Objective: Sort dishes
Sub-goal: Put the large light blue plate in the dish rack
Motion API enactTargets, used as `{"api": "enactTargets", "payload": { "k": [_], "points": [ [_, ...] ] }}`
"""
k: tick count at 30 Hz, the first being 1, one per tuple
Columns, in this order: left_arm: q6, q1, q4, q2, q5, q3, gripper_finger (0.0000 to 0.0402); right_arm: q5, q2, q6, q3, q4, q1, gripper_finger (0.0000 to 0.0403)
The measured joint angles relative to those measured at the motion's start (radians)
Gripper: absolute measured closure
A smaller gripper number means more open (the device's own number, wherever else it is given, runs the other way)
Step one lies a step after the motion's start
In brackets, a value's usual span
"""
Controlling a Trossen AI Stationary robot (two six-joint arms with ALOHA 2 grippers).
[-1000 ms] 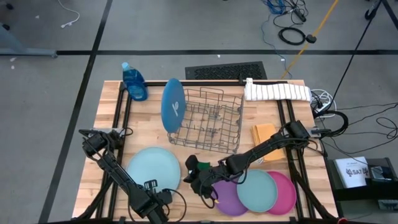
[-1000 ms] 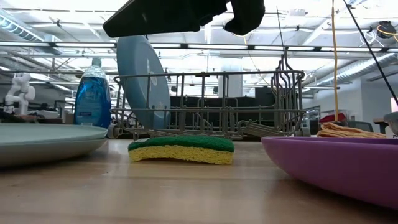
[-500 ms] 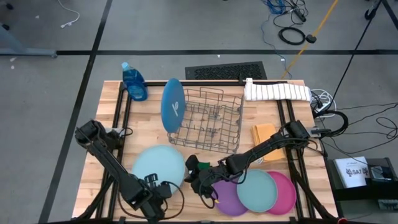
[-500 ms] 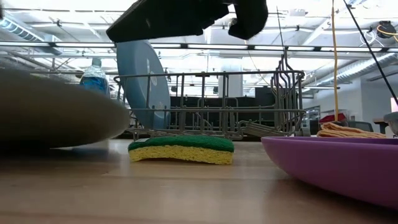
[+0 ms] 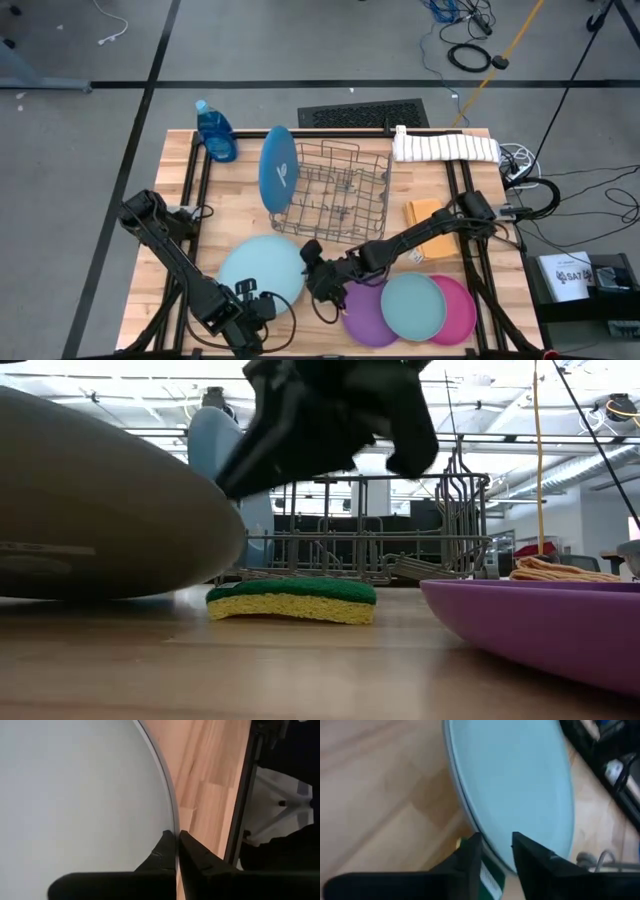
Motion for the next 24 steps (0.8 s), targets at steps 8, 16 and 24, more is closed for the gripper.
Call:
{"api": "enactTargets", "payload": {
  "k": [8, 16, 24],
  "points": [
    [0.013, 0.0, 0.006, 0.0, 0.008, 0.0, 0.0401, -0.036, 0.049, -0.091, 0.0, 0.007, -0.013, 0.025],
    [0.056, 0.0, 0.021, 0.0, 0.019, 0.001, 0.0401, -0.044, 0.081, -0.183, 0.001, 0.022, -0.002, 0.0304],
    [0.057, -0.001, 0.006, -0.002, 0.024, 0.002, 0.04, -0.064, 0.078, -0.213, 0.001, 0.011, 0.004, 0.0378]
  ]
}}
